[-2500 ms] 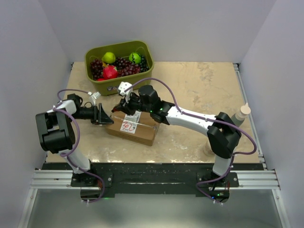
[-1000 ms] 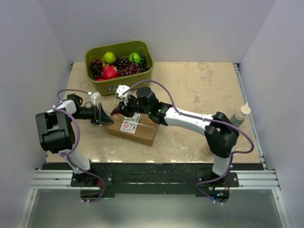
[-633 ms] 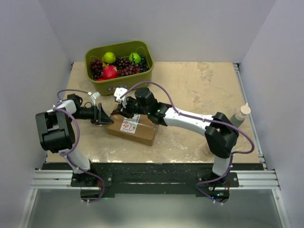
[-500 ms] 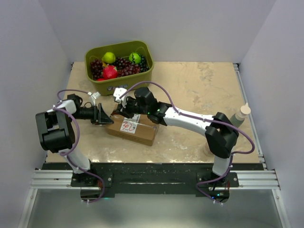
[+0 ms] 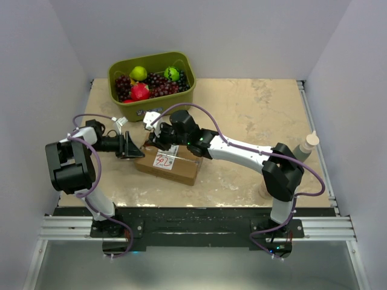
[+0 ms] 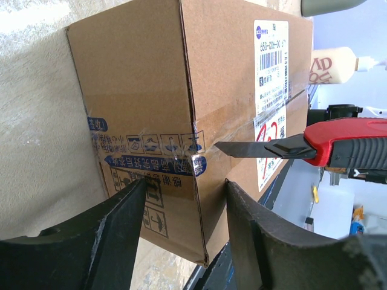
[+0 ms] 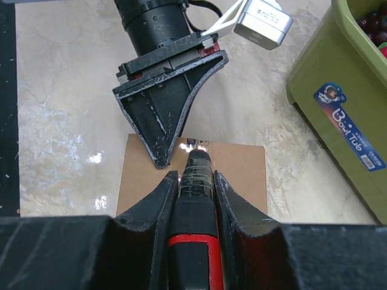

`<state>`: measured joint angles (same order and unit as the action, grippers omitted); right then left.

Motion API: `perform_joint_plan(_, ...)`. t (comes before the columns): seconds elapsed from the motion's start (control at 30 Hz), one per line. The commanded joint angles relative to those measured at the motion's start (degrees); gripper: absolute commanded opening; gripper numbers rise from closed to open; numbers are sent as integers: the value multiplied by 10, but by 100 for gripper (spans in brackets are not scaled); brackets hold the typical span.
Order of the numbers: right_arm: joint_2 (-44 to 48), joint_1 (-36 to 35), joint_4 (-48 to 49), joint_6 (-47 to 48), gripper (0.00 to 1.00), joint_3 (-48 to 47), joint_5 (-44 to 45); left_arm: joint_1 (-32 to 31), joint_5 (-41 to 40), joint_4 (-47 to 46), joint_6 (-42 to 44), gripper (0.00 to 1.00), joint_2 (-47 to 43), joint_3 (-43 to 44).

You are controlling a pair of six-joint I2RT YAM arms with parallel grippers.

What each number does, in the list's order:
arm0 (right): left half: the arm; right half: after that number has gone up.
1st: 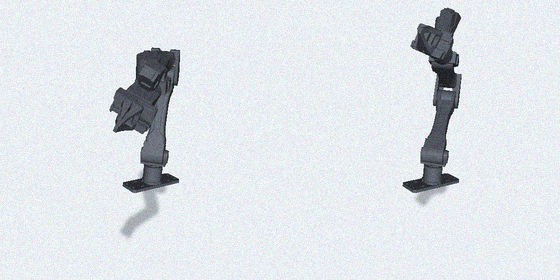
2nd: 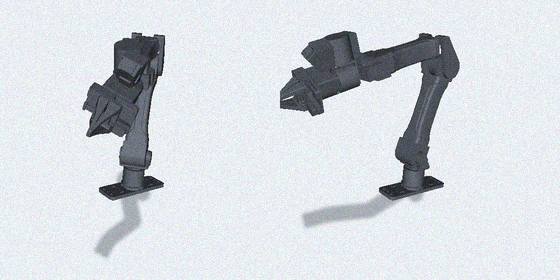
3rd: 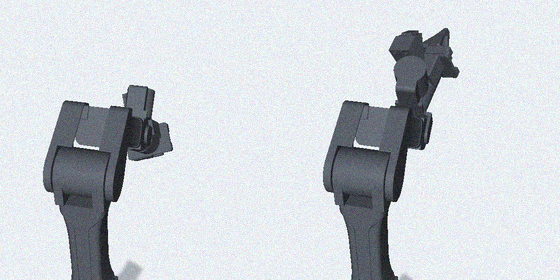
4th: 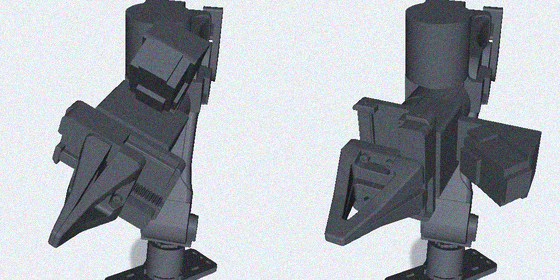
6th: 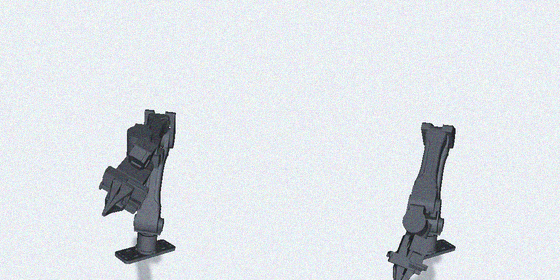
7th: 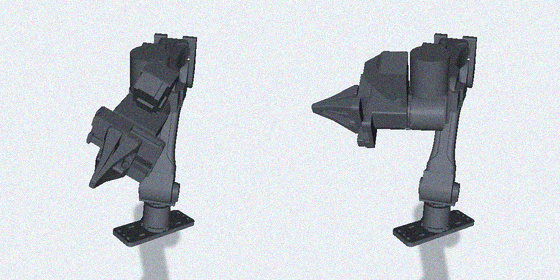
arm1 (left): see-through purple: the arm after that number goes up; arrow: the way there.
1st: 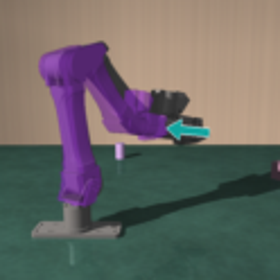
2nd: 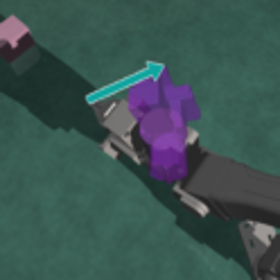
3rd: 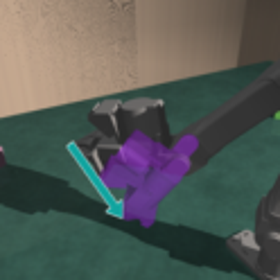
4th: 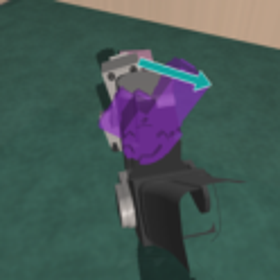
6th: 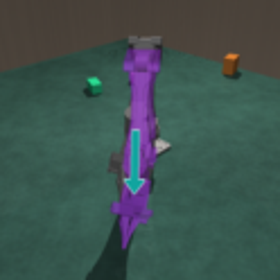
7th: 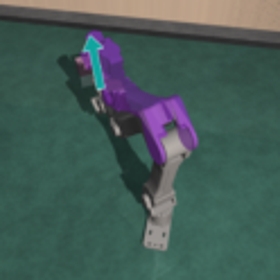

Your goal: Unpack the express box

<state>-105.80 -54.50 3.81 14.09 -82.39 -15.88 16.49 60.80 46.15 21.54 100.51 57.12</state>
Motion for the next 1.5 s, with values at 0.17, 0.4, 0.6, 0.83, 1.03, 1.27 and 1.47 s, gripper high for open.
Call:
perform_joint_plan(0.17,38,3,-87,6,0,-4,36,-3,-111,-9,6,56,29,-18)
perform_joint_plan(0.4,59,6,-108,-1,0,6,42,-4,-124,-17,-4,45,32,-22)
perform_joint_plan(0.6,79,7,-121,-11,0,29,56,-3,-121,-19,-7,40,43,-22)
perform_joint_plan(0.83,98,7,-132,2,0,53,62,-3,-128,-23,-12,36,39,-24)
perform_joint_plan(1.03,113,7,-147,8,0,64,66,-4,-131,-22,-12,33,42,-24)
perform_joint_plan(1.27,145,7,-172,20,0,92,73,-3,-134,-23,-11,31,40,-24)
perform_joint_plan(1.47,169,8,-180,40,0,110,81,-3,-136,-23,-11,30,39,-25)
